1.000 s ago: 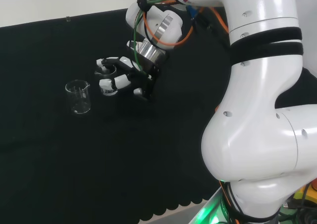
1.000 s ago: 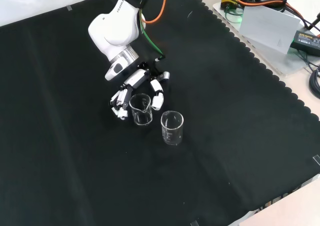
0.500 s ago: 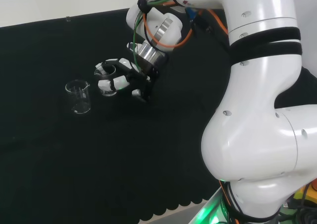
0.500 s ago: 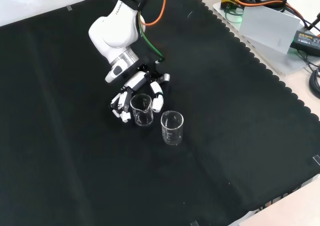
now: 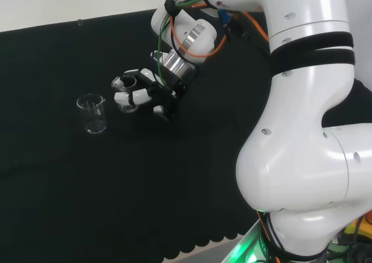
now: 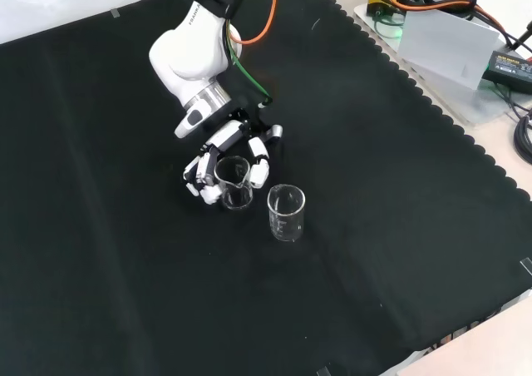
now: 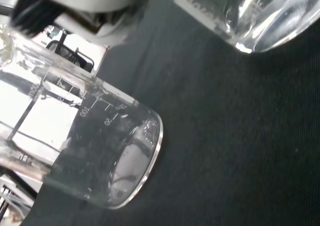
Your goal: Pick up the beaker on the right.
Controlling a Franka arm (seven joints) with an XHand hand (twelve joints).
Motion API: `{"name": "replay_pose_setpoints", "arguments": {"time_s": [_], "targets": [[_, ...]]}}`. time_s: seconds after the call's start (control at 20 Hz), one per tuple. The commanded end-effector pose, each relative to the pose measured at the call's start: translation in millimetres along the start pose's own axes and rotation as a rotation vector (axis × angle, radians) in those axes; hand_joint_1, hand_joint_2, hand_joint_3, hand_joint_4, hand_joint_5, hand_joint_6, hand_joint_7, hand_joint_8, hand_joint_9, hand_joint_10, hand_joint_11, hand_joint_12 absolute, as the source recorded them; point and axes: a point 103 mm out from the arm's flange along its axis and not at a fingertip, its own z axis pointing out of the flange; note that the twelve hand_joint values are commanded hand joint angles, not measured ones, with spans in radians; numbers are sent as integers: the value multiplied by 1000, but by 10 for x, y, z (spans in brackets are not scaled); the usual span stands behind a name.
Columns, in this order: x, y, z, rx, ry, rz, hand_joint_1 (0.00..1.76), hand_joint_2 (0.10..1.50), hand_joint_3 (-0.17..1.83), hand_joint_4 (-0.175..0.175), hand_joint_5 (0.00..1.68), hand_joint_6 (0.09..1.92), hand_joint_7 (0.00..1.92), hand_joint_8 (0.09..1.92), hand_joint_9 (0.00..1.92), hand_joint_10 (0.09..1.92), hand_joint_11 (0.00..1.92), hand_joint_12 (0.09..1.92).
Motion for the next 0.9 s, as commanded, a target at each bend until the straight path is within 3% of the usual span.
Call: {"name": "replay_pose_setpoints", "arguments": {"time_s": [0.05,0.15,0.25,0.9], "targets": [[66,-2,-108,-88,-53,18,1111,758,444,169,1264,564,1409,392,1294,389,884,1018],[125,15,-196,-104,-63,7,1131,757,426,154,1329,471,1591,249,1487,243,1132,873],[252,40,-365,-117,-94,-19,1141,758,412,138,1358,420,1678,151,1580,144,1236,808],[681,-175,-776,-117,-202,-57,1155,739,431,115,1394,359,1779,87,1671,87,1324,762]]}}
